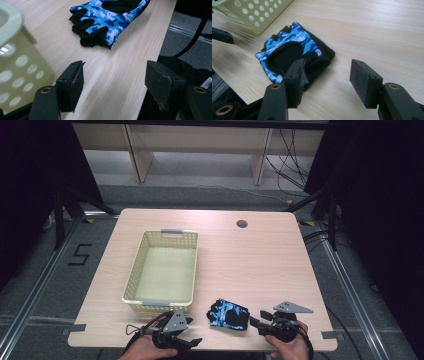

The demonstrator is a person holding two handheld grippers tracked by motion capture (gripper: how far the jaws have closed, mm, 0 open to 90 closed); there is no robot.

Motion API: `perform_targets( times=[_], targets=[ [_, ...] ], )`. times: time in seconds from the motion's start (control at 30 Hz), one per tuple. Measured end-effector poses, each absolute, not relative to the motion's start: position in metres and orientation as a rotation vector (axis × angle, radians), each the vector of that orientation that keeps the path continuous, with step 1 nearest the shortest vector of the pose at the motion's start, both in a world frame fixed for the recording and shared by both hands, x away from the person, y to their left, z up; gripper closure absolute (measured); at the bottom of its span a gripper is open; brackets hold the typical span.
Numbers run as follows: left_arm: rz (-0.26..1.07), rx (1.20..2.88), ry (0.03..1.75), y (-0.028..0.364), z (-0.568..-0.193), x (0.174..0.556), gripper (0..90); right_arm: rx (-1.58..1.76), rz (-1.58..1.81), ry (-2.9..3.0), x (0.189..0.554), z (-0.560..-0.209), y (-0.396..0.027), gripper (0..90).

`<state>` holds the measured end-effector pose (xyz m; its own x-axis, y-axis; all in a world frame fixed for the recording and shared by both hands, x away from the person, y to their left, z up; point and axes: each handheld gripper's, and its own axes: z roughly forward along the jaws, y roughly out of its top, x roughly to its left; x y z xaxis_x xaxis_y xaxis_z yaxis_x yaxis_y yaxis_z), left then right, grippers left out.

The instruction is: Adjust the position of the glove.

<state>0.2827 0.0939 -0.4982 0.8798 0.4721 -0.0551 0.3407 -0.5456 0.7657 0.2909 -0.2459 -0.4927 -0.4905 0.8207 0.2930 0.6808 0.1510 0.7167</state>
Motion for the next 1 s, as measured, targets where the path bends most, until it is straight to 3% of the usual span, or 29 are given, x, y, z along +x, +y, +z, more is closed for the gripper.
perform_targets(
  times=[0.2, 0.37, 0.73, 1.0],
  targets=[
    [0.167, 2.229, 0.545, 0.073, -0.5, 0.29, 31.9, 1.489, 1.268, 2.265, 0.292, -0.496, -0.246, 46.1],
    [0.217, 2.253, 0.53, 0.057, -0.5, 0.297, 32.8, 1.518, 1.264, 2.274, 0.289, -0.494, -0.241, 45.6],
    [0.224, 2.32, 0.513, 0.037, -0.503, 0.307, 44.7, 1.444, 1.281, 2.291, 0.293, -0.496, -0.245, 45.3],
    [0.292, 2.315, 0.466, 0.038, -0.486, 0.307, 38.2, 1.453, 1.293, 2.287, 0.294, -0.497, -0.245, 45.1]
  ],
)
